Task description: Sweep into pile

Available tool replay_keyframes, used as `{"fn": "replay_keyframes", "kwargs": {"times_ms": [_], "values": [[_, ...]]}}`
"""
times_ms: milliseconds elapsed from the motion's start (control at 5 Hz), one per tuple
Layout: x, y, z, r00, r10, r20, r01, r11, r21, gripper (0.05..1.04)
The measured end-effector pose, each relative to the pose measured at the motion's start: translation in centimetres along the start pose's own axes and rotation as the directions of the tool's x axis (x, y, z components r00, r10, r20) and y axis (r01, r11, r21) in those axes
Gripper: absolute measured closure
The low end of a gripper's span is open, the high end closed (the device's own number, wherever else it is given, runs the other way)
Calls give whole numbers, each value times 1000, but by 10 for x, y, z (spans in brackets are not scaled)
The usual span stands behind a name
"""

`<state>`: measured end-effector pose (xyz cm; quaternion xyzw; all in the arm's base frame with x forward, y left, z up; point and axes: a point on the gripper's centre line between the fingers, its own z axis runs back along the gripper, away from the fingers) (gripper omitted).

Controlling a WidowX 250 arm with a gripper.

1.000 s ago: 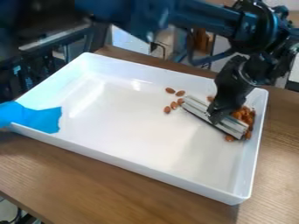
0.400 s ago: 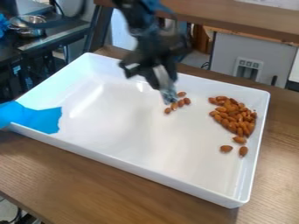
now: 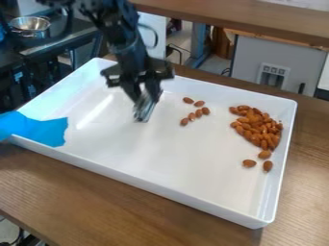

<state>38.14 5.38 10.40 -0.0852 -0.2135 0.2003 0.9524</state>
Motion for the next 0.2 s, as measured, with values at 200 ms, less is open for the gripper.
{"fn": "replay_keyframes", "kwargs": {"times_ms": [200], "values": [[13,8,-21,995,-95,-24,97,989,114,717]]}}
